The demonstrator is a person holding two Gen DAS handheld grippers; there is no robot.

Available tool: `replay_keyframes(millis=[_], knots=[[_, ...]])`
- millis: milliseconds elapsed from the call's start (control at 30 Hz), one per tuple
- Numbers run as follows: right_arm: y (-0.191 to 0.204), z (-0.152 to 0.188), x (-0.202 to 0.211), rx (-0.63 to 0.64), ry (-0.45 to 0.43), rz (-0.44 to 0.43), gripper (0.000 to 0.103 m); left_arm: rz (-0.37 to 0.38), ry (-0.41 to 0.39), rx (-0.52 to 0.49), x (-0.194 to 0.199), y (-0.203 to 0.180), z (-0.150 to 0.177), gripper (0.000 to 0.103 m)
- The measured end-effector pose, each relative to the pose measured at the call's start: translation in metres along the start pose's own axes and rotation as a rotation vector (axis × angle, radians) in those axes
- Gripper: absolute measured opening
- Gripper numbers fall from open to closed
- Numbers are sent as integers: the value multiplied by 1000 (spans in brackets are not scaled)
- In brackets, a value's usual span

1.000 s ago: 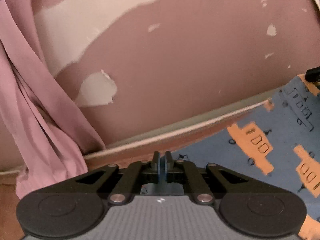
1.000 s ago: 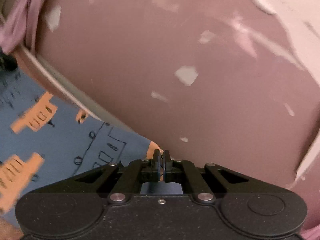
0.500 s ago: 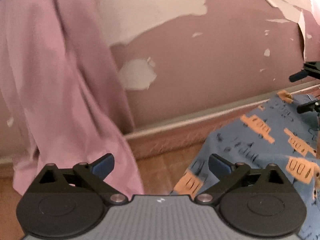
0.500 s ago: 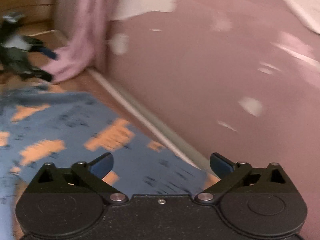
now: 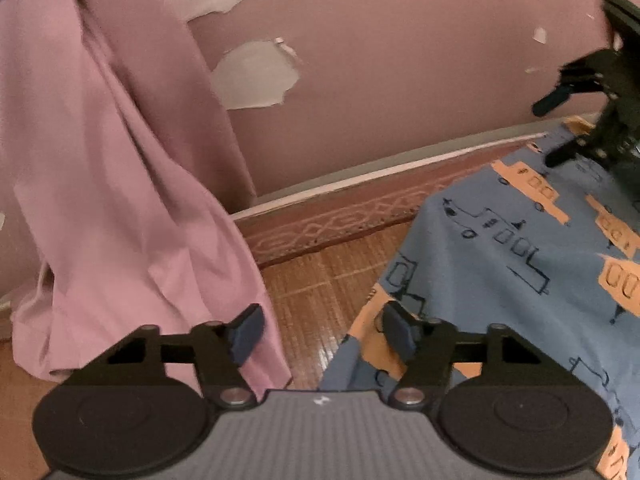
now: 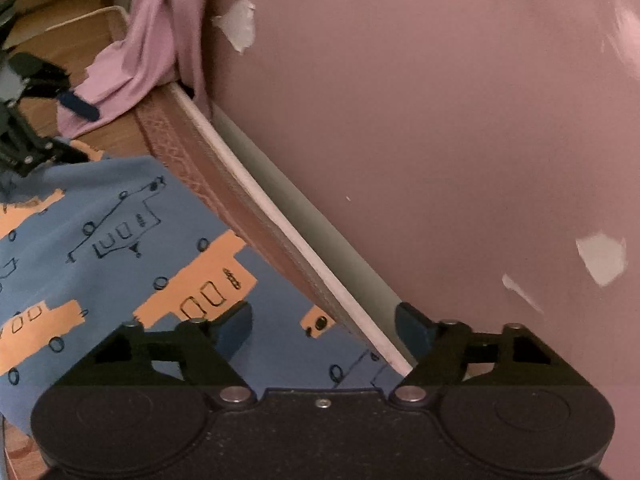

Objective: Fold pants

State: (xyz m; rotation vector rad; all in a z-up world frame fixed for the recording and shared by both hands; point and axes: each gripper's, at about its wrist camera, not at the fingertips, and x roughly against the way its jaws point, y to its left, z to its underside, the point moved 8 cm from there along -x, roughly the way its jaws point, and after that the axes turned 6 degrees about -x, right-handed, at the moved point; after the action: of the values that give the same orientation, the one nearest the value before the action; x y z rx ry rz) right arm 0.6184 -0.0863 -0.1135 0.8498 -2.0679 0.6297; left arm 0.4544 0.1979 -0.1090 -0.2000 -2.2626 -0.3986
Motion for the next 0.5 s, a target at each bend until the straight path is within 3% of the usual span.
replay_keyframes(millis=[33,100,200,300,333,400,500], knots=[[-3,3,-1,-16,13,-9,77,10,-2,-15,0,-3,-1,54],[-5,7,-3,-38,33,-32,74,45,1,-38,2,-11,-2,27],[-9,8,-5,-91,37,-70,71,63,14,-83,4,-23,-3,7],[-6,12,0,-89,25,-88,55,32,15,-103,4,-28,-5,2],[-3,13,2,-80,22,-98,46,10,10,-103,4,-28,-6,2],[1,15,5,-75,15,-102,37,-55,-10,-112,7,-26,-7,2],[1,16,8,-83,-3,-80,10,-142,-70,-105,21,-22,-11,2]])
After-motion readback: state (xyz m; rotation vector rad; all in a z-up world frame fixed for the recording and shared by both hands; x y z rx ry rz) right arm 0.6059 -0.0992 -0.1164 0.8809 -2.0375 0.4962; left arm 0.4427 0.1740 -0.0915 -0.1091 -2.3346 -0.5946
